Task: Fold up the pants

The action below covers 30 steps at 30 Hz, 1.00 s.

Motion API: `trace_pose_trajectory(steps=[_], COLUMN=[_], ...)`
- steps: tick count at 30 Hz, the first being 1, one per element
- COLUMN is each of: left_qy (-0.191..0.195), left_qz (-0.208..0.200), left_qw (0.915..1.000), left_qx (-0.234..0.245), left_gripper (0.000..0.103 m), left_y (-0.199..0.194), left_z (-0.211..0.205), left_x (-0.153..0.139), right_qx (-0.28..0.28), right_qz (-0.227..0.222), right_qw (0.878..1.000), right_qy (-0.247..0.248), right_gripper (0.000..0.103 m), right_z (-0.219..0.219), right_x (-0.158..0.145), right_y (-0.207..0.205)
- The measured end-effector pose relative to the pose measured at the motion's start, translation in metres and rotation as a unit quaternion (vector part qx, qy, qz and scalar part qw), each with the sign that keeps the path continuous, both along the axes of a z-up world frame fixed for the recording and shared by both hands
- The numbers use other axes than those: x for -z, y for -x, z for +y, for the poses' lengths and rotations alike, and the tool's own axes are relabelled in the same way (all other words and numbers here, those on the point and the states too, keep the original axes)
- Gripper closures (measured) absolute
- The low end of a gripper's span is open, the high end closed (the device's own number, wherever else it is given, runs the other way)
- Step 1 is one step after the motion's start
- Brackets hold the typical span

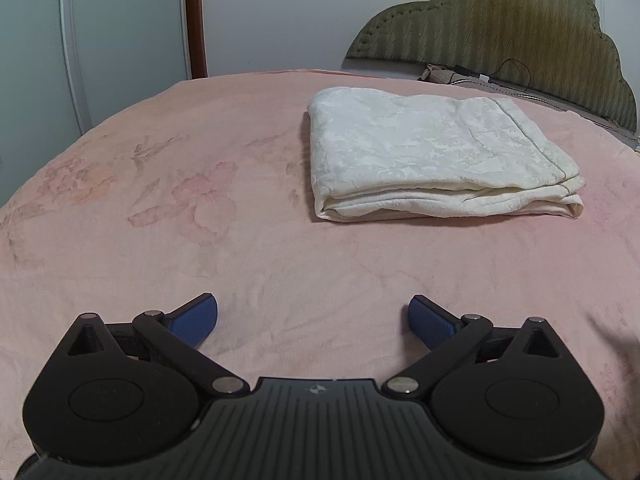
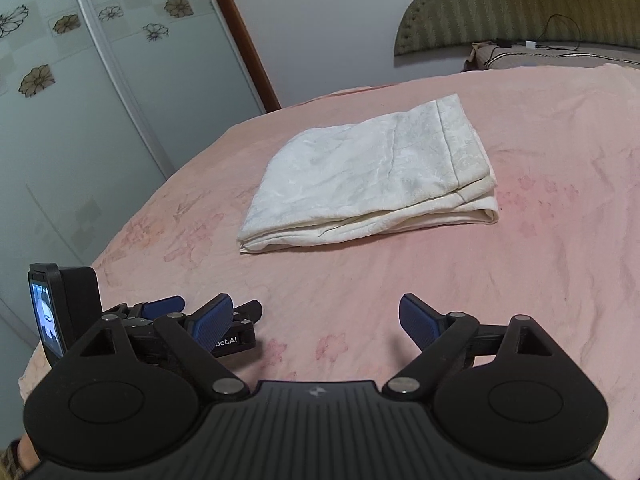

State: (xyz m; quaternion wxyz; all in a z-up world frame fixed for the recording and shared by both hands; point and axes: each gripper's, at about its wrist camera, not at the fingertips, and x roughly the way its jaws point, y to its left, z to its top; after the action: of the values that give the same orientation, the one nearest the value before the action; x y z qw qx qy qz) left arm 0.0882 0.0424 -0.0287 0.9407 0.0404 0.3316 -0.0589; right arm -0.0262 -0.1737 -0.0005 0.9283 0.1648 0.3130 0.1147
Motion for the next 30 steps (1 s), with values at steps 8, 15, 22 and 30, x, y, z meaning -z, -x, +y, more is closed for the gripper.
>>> trace_pose_trajectory(steps=[8, 15, 22, 30], left_qy=[0.001, 0.0, 0.0, 0.0], left_qz=[0.0, 0.0, 0.0, 0.0], left_qw=[1.0, 1.0, 1.0, 1.0], left_qx=[0.0, 0.0, 0.0, 0.0], left_gripper=[0.0, 0.0, 0.0, 0.0], left_y=[0.0, 0.001, 0.001, 0.0], left_z=[-0.001, -0.001, -0.001, 0.0], left_x=[0.0, 0.0, 0.0, 0.0], right_qx=[0.012, 0.013, 0.107, 0.098], right_qz=[-0.033, -0.051, -0.019, 0.016], right_qw=[0.997, 0.998, 0.984, 0.984], right_qy=[-0.062, -0.034, 0.139, 0.148], right_gripper=[0.012, 0.008, 0.006, 0.002], right_z=[-0.004, 0.008, 0.0, -0.005], right_x=[-0.025, -0.025, 0.029, 0.063], right_y=[0.012, 0.011, -0.009, -0.015])
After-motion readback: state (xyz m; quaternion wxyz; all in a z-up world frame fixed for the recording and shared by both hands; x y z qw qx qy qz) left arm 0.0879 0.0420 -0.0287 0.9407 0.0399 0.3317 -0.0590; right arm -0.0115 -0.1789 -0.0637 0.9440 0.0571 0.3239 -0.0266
